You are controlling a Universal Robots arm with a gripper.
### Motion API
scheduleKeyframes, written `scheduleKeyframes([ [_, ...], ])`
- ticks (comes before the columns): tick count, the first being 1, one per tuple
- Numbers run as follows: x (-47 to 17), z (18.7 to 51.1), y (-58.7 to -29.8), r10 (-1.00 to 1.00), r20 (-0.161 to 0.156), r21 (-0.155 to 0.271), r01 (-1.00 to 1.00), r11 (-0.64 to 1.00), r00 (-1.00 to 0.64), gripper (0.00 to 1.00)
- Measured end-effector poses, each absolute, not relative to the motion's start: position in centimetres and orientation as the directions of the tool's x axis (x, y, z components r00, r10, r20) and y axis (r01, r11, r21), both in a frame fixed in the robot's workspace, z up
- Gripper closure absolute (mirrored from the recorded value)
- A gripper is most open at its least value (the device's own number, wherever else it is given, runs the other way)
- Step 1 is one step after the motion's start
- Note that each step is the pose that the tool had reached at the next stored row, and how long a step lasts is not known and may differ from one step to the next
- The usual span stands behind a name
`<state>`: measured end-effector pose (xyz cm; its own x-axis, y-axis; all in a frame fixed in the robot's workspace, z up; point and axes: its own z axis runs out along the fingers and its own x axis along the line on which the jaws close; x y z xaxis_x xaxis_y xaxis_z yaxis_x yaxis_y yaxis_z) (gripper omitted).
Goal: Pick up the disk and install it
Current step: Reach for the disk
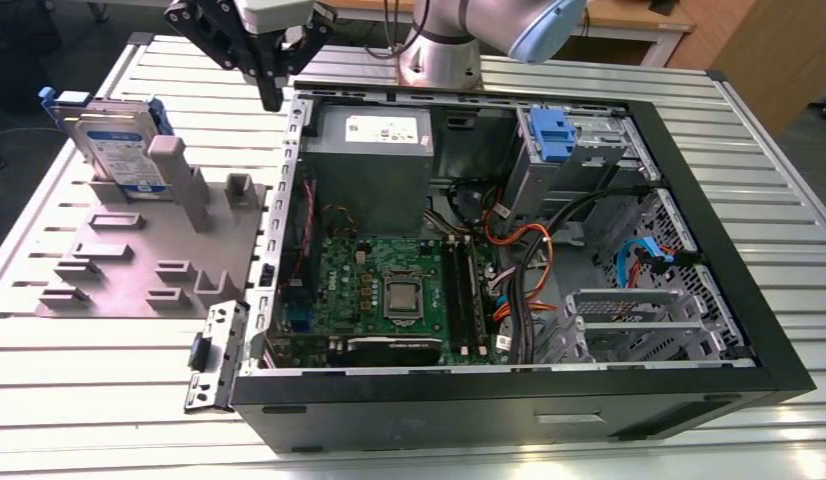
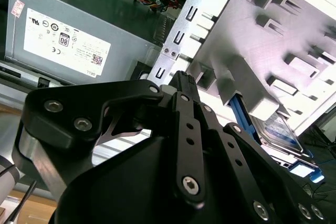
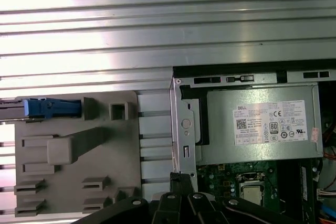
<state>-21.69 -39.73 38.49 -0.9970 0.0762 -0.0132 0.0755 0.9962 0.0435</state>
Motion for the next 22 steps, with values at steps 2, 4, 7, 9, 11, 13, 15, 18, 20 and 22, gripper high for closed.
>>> scheduleKeyframes([
  [2,-21.7,38.49,-39.73,0.076,-0.013,0.044,0.076,0.996,-0.997,0.89],
  [4,-21.71,38.49,-39.73,0.076,-0.013,0.043,0.076,0.996,-0.997,0.89],
  [7,-21.78,38.49,-39.73,0.076,-0.013,0.044,0.076,0.996,-0.997,0.89],
  [9,-21.89,38.49,-39.73,0.076,-0.013,0.044,0.076,0.996,-0.997,0.89],
  [11,-21.9,38.49,-39.73,0.076,-0.013,0.044,0.076,0.996,-0.997,0.89],
  [13,-21.91,38.49,-39.73,0.076,-0.013,0.044,0.076,0.996,-0.997,0.89],
  [15,-21.92,38.49,-39.73,0.076,-0.013,0.043,0.076,0.996,-0.997,0.89],
  [18,-22.01,38.49,-39.73,0.076,-0.013,0.044,0.076,0.996,-0.997,0.89],
  [20,-22.16,38.49,-39.73,0.076,-0.013,0.043,0.076,0.996,-0.997,0.89],
  [22,-22.44,38.49,-39.73,0.076,-0.013,0.044,0.076,0.996,-0.997,0.89],
])
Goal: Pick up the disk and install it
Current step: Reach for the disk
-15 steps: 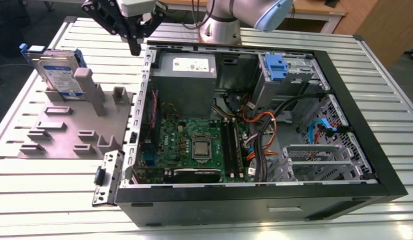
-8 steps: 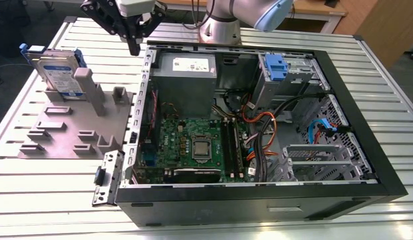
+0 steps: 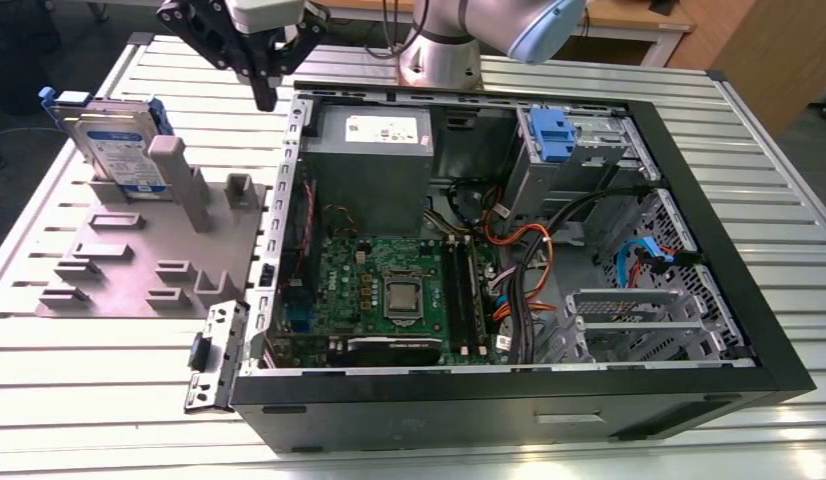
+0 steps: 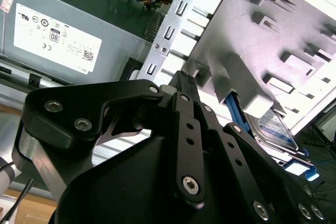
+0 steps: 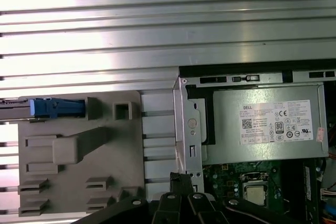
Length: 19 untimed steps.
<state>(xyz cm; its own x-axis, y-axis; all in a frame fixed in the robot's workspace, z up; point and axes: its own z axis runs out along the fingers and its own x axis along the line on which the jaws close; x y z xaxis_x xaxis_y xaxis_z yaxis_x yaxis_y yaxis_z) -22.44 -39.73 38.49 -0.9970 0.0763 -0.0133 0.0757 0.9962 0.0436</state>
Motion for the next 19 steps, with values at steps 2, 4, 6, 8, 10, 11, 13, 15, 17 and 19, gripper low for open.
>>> scheduleKeyframes([
  [2,-23.0,38.5,-39.7,0.076,-0.013,0.043,0.076,0.996,-0.997,0.89],
  [4,-23.2,38.5,-39.7,0.076,-0.013,0.044,0.076,0.996,-0.997,0.89],
  [6,-23.2,38.5,-39.7,0.076,-0.013,0.044,0.076,0.996,-0.997,0.89],
  [8,-23.3,38.5,-39.7,0.076,-0.013,0.044,0.076,0.996,-0.997,0.89],
  [10,-23.3,38.5,-39.7,0.076,-0.013,0.044,0.076,0.996,-0.997,0.89],
  [11,-23.4,38.5,-39.7,0.076,-0.013,0.044,0.076,0.996,-0.997,0.89],
  [13,-23.6,38.5,-39.7,0.076,-0.013,0.044,0.076,0.996,-0.997,0.89],
  [15,-23.7,38.5,-39.7,0.076,-0.013,0.044,0.076,0.996,-0.997,0.89],
  [17,-23.7,38.5,-39.7,0.076,-0.013,0.044,0.076,0.996,-0.997,0.89],
  [19,-23.9,38.5,-39.7,0.076,-0.013,0.044,0.076,0.996,-0.997,0.89],
])
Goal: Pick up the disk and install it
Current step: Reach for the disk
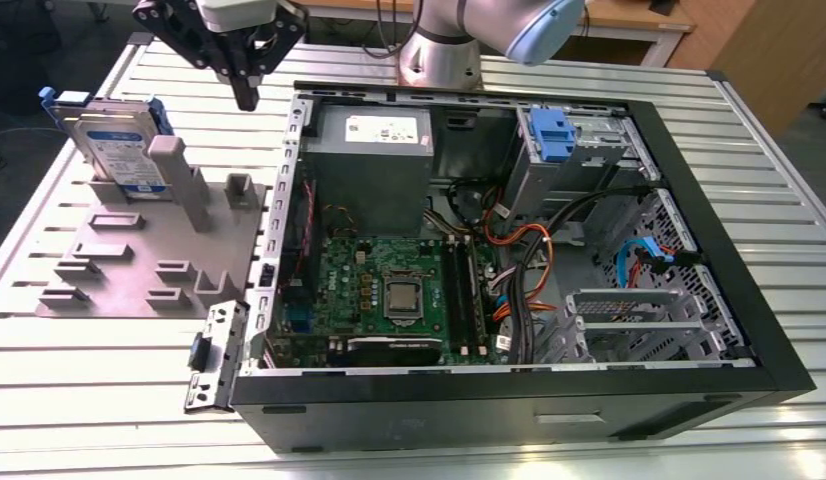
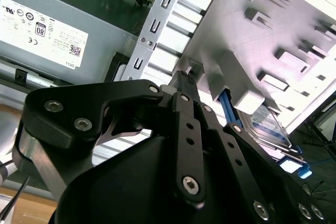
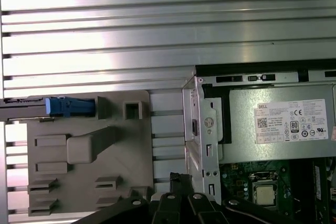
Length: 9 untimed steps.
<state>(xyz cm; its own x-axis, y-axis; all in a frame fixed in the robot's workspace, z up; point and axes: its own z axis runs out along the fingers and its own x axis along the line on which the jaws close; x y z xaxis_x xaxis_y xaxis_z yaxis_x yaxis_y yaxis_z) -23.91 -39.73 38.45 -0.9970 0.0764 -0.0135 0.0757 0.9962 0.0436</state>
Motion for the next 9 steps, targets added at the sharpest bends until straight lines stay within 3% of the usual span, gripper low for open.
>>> scheduleKeyframes([
  [9,-24.11,38.45,-39.73,0.076,-0.013,0.044,0.076,0.996,-0.997,0.89],
])
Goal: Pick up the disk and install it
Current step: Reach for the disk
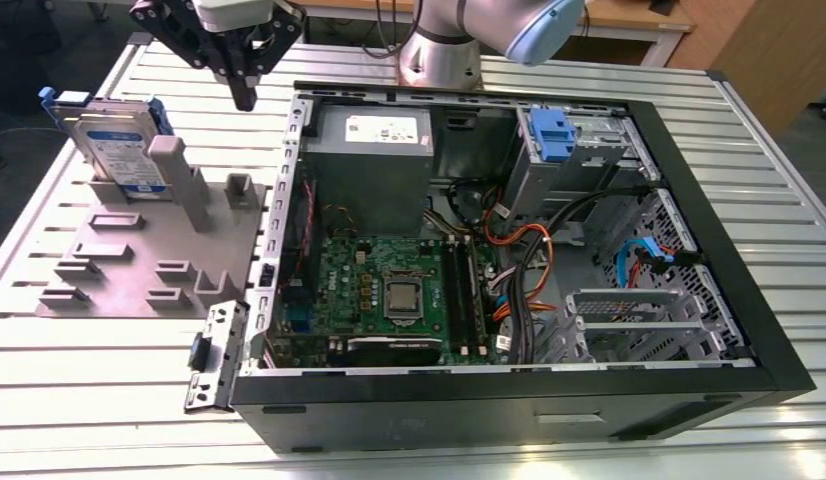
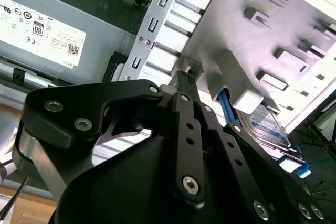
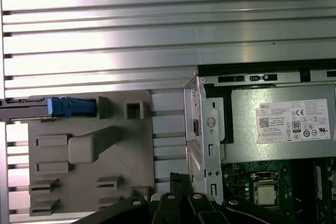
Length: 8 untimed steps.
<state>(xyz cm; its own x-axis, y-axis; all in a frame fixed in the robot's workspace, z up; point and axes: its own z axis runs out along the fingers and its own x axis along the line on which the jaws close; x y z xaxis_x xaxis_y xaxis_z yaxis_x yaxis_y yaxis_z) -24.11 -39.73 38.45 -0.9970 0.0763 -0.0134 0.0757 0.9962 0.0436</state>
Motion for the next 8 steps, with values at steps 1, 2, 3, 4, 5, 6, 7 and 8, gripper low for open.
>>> scheduleKeyframes([
  [1,-24.11,38.45,-39.73,0.076,-0.013,0.044,0.076,0.996,-0.997,0.89],
  [2,-24.16,38.45,-39.73,0.076,-0.013,0.044,0.076,0.996,-0.997,0.89],
  [3,-24.25,38.45,-39.73,0.077,-0.013,0.044,0.076,0.996,-0.997,0.89],
  [4,-24.37,38.44,-39.72,0.076,-0.013,0.044,0.076,0.996,-0.997,0.89],
  [5,-24.53,38.43,-39.72,0.076,-0.013,0.043,0.076,0.996,-0.997,0.89],
  [6,-24.68,38.42,-39.72,0.076,-0.013,0.044,0.076,0.996,-0.997,0.89],
  [7,-24.86,38.41,-39.72,0.076,-0.013,0.044,0.076,0.996,-0.997,0.89],
  [8,-24.95,38.4,-39.72,0.076,-0.013,0.044,0.076,0.996,-0.997,0.89],
])
